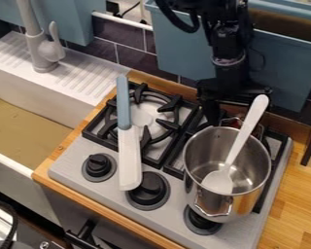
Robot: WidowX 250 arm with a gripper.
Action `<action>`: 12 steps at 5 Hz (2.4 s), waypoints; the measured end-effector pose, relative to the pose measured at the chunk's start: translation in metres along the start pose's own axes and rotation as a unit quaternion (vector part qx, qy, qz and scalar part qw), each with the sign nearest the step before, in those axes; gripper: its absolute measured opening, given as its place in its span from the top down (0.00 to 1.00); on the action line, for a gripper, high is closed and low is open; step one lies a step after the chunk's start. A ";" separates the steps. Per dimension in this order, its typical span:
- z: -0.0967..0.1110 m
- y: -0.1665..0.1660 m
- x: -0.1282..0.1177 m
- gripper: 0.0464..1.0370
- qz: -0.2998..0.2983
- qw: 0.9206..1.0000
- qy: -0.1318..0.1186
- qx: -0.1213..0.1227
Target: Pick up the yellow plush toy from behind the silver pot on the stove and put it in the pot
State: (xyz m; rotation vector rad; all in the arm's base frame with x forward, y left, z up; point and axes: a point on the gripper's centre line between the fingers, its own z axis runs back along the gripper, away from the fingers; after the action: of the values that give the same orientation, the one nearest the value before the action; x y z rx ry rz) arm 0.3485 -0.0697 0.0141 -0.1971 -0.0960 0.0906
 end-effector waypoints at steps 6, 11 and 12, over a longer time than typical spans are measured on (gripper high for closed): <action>0.012 0.020 0.004 0.72 -0.004 1.000 0.010 0.029; 0.107 0.040 -0.030 0.72 -0.032 0.999 -0.004 0.030; 0.107 0.023 -0.048 0.72 -0.062 0.998 0.014 0.027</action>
State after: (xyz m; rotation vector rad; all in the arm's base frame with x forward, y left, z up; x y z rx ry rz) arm 0.2882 -0.0318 0.1095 -0.1385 -0.0769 -0.0342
